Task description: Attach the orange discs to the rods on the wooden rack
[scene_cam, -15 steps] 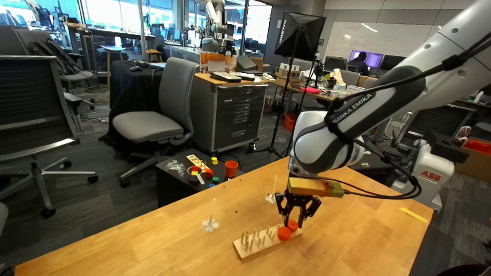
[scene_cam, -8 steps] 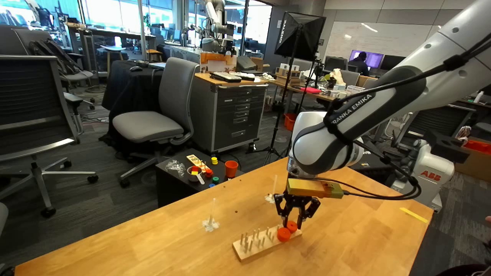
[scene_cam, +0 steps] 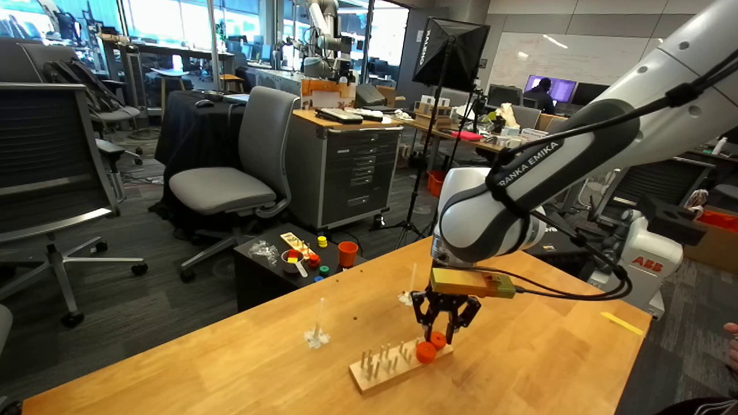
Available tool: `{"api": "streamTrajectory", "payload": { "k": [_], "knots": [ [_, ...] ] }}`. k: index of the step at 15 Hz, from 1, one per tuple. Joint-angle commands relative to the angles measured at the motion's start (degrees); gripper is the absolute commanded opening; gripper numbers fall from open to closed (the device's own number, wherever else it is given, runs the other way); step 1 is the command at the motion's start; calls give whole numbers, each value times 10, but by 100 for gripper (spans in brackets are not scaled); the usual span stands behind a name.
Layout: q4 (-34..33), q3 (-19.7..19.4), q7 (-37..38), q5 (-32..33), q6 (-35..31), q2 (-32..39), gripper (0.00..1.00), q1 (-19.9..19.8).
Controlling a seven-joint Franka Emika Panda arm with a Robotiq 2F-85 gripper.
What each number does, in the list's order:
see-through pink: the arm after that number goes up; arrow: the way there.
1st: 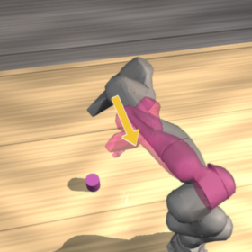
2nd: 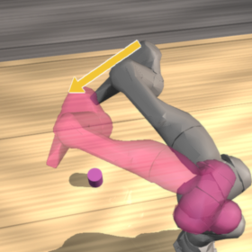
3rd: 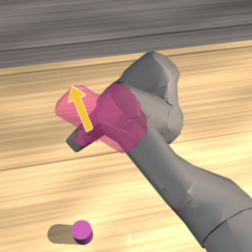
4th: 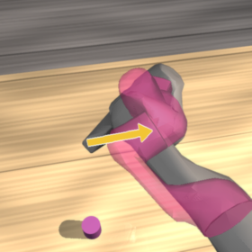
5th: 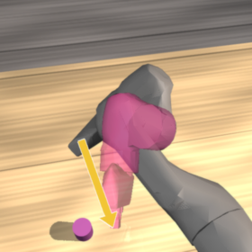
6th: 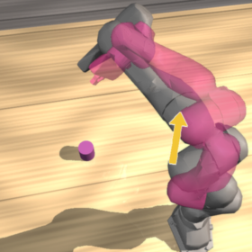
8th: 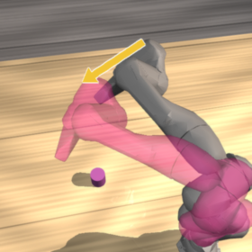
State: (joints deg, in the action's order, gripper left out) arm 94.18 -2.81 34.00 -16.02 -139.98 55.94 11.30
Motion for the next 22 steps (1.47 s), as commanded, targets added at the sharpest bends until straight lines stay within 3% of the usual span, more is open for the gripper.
{"api": "streamTrajectory", "payload": {
  "k": [1, 22],
  "knots": [
    [-24, -2, 9, 14, -6, 26, 17, 4],
    [-61, -15, 12, 18, -9, 44, 17, 0]
  ]
}}
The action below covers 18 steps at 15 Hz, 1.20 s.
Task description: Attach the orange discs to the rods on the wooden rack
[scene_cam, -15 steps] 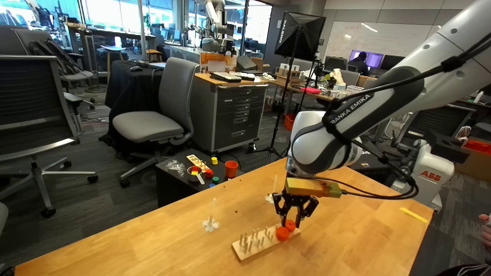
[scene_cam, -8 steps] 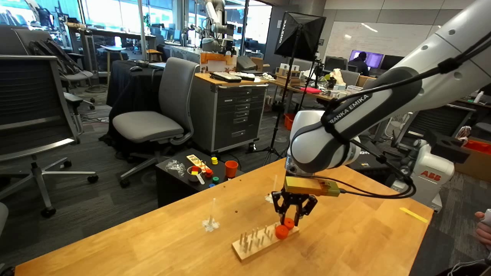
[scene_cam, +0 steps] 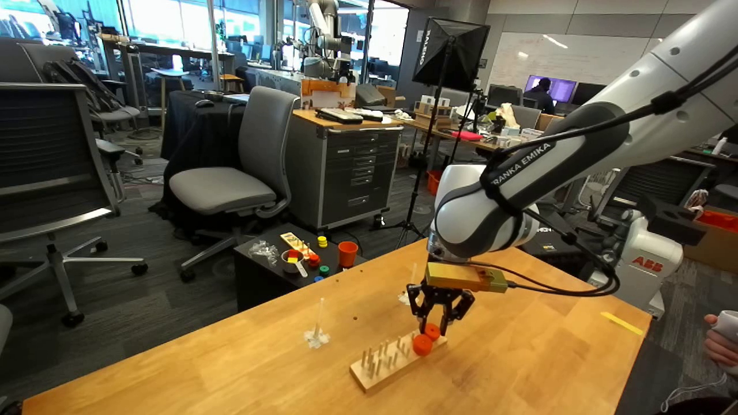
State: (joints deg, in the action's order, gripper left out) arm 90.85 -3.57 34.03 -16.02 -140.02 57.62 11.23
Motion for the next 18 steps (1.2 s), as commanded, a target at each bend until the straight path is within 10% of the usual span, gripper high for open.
{"api": "streamTrajectory", "payload": {
  "k": [1, 14, 15, 16, 18],
  "knots": [
    [-32, -9, 12, 18, -9, 29, 17, 1],
    [-74, -23, 23, 31, -7, 57, 17, 0],
    [-76, -23, 22, 33, -4, 58, 26, 0],
    [-76, -22, 21, 34, -2, 58, 67, -1],
    [-71, -21, 14, 39, 5, 54, 73, -3]
  ]
}}
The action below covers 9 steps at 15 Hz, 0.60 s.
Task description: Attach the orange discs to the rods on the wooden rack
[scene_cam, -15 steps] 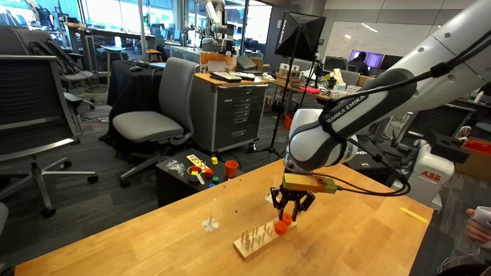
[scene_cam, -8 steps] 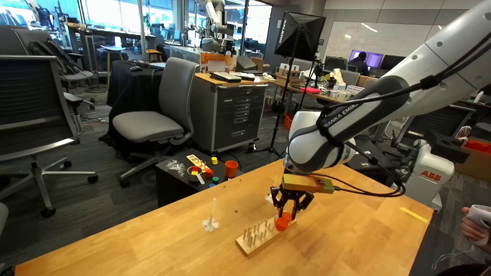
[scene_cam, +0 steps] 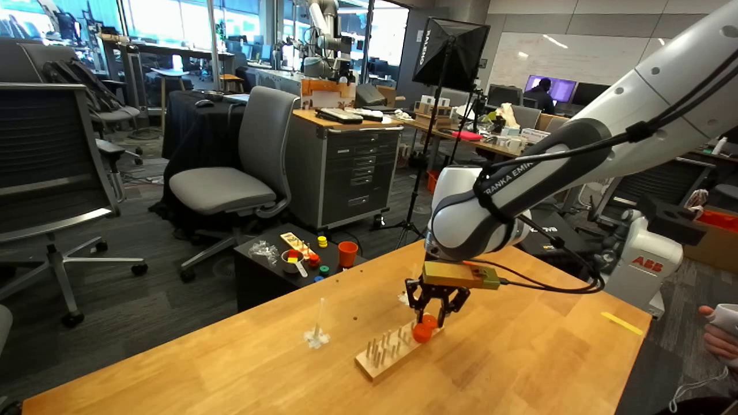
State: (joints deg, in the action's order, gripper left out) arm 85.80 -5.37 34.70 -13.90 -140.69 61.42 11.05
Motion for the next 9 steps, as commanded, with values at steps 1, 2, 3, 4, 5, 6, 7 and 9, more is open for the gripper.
{"api": "streamTrajectory", "payload": {
  "k": [1, 2, 3, 4, 5, 6, 7, 9],
  "knots": [
    [-13, -4, 2, 23, 15, 9, 82, -1],
    [-5, -7, -3, 31, 20, -1, 89, -1],
    [3, -10, -6, 40, 26, -10, 98, -1],
    [10, -16, -9, 50, 30, -20, 100, 0],
    [19, -23, -12, 61, 32, -33, 100, 0],
    [23, -29, -12, 71, 33, -42, 100, 0],
    [27, -37, -14, 81, 37, -54, 100, -1],
    [29, -48, -18, 97, 47, -75, 100, -5]
  ]
}}
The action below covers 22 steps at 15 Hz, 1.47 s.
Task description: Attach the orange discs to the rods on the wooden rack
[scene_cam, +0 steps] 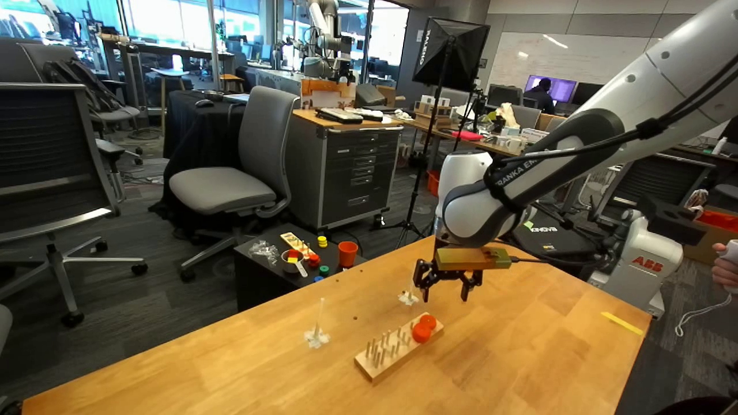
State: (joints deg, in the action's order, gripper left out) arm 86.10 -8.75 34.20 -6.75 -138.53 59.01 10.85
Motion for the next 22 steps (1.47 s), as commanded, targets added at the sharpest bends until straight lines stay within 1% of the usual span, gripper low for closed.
{"api": "streamTrajectory", "payload": {
  "k": [1, 5, 6, 9, 10, 12, 14, 17, 18, 19, 22],
  "knots": [
    [24, -17, -18, 30, 39, -63, 100, -8],
    [3, -11, -58, 48, 122, -109, 100, -24],
    [-6, -21, -54, 65, 148, -116, 100, -15],
    [-35, -1, -94, 86, 243, -137, 100, -22],
    [-47, 9, -119, 87, 283, -143, 100, -29],
    [-73, 18, -141, 90, 337, -146, 100, -34],
    [-93, 21, -157, 95, 379, -147, 100, -36],
    [-120, 27, -179, 94, 421, -142, 100, -42],
    [-136, 27, -175, 84, 438, -135, 100, -51],
    [-98, 26, -158, 91, 398, -145, 100, -41],
    [-110, 28, -163, 90, 415, -144, 100, -50]
  ]
}}
